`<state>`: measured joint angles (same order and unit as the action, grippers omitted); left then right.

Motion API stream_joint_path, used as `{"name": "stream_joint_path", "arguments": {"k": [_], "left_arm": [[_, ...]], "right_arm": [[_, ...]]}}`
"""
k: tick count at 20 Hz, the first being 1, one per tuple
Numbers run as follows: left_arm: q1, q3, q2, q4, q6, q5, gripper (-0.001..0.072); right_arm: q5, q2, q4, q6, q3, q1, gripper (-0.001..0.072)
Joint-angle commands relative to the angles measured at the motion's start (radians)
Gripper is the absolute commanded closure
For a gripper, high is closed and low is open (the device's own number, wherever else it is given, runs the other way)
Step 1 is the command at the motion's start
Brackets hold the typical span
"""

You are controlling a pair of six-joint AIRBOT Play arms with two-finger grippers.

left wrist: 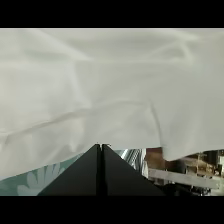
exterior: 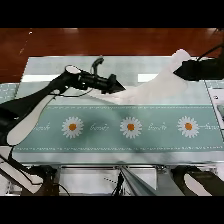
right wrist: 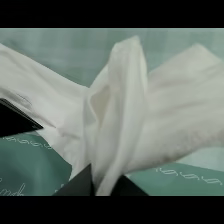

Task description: Fold the shirts.

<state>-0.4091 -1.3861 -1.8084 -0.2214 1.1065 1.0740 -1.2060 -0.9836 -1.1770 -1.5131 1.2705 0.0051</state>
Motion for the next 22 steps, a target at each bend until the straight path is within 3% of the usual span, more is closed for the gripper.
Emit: {"name": "stream_joint_path", "arguments": {"k": [1,7,11,14,18,22], "left_arm": [[-0.148,0.000,-0.029,0.005,0.016,-0.012,0.0687],[-0.335,-0.001,-0.043,0.014,0.046,-0.247,0.0687],[-0.344,-0.001,-0.048,0.014,0.051,-0.246,0.0689],[-0.238,0.000,0.030,-0.007,0.026,-0.236,0.0690],[0.015,0.000,0.251,-0.206,0.032,-0.208,0.0690],[0.317,0.000,0.480,-0.328,0.078,-0.103,0.0689]], "right_arm": [[-0.053,0.119,-0.080,-0.122,0.001,0.061,0.0676],[-0.220,0.172,-0.132,-0.182,0.001,0.152,0.0676],[-0.183,0.176,-0.167,-0.201,0.001,0.161,0.0676],[-0.098,0.166,-0.190,-0.177,0.001,0.161,0.0676],[0.001,0.040,-0.192,-0.130,0.001,0.177,0.0676],[0.262,-0.157,-0.190,-0.129,0.001,0.324,0.0676]]}}
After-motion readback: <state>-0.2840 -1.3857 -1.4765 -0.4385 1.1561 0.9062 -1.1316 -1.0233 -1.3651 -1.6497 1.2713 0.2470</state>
